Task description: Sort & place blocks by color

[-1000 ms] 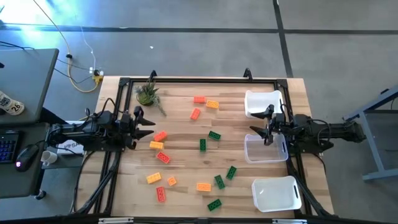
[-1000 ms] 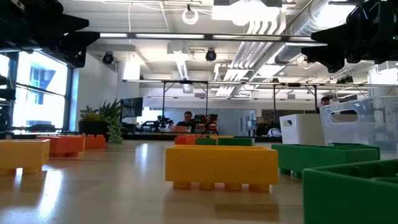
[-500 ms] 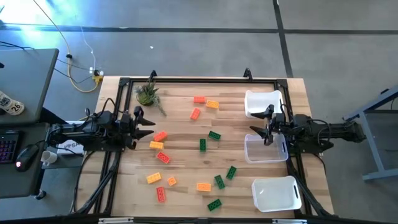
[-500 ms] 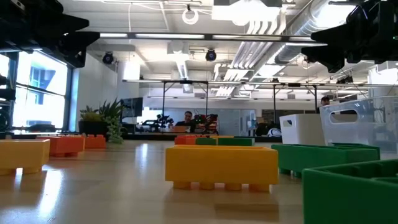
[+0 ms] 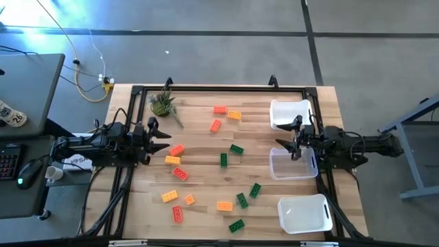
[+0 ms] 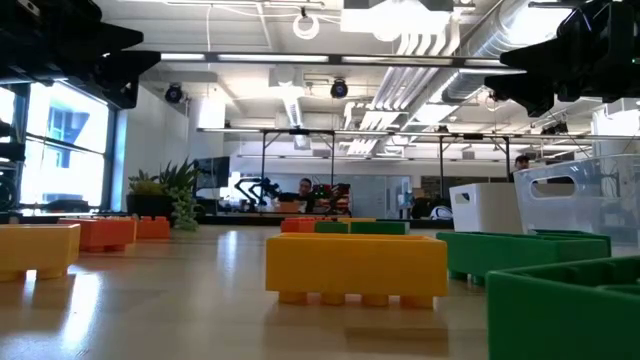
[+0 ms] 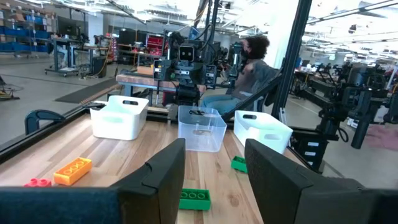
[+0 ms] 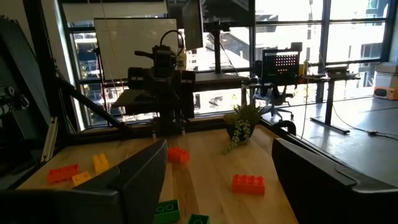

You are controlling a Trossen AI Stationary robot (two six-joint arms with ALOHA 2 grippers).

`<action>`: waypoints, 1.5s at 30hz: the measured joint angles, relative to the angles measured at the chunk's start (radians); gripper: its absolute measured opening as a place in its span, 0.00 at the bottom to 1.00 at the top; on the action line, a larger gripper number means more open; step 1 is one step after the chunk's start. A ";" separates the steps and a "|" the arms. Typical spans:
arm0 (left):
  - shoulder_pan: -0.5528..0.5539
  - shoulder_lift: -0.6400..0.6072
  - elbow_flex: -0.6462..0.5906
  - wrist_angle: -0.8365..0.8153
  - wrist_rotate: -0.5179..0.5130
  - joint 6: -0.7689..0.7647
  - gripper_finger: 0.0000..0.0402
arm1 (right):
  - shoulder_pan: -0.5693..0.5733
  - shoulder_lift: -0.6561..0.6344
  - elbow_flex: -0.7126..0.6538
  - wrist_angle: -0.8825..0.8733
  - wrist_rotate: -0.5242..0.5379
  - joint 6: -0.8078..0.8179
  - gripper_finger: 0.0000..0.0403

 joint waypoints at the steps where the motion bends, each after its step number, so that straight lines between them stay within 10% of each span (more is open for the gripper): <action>1: 0.000 0.000 0.000 0.000 0.000 0.000 0.39 | 0.000 0.000 0.000 0.000 0.000 0.000 0.69; 45: 0.000 0.000 0.000 0.008 -0.006 -0.037 0.39 | 0.000 0.000 0.000 0.046 0.003 0.004 0.69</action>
